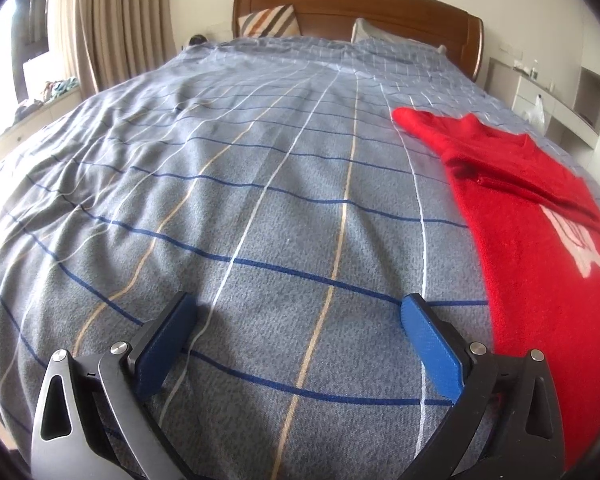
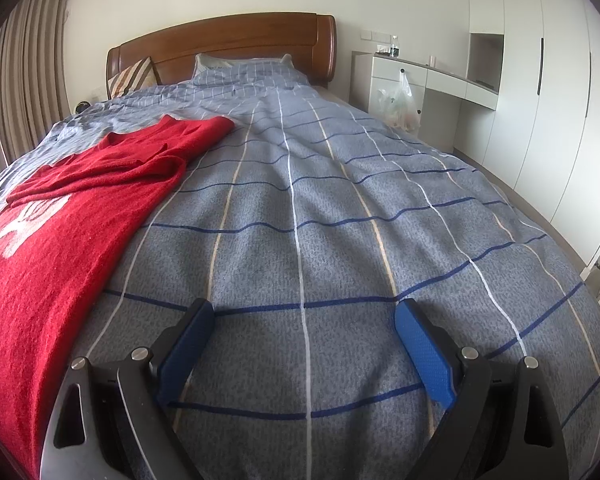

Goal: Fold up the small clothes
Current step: 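Lay the sleeve across the sweater body with the left gripper and release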

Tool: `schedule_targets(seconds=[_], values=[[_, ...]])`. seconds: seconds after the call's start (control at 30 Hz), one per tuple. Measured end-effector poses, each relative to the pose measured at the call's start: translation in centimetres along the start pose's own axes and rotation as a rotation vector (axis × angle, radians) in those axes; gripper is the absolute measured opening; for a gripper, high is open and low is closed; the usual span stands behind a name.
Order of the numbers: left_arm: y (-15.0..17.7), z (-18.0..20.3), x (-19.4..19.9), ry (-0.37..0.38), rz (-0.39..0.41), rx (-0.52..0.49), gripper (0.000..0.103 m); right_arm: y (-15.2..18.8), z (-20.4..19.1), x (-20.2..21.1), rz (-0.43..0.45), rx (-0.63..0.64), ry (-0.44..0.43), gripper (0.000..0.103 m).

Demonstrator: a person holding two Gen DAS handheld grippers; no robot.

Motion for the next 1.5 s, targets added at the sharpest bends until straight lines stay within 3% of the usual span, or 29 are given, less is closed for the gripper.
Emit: schedule_targets(seconds=[1.33,1.5], values=[[0.02,-0.07,-0.02,-0.026,0.019,-0.011,0.103,-0.21,0.19,-0.08,0.005,0.004,0.012,0.092],[0.03,-0.25,0.58,-0.009,-0.014,-0.007,0.102,-0.48,0.22,0.35,-0.02,0.003,0.004,0.092]])
Point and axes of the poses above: each gripper's, at about its wrist camera, not at the fingertips, and x roughly against the way its jaws point, z to its right, y to its underside, the point moved 6 cm from there along -x, roughly the way its jaws point, and after that the axes turned 3 degrees about -y, right-handed, at the moved point
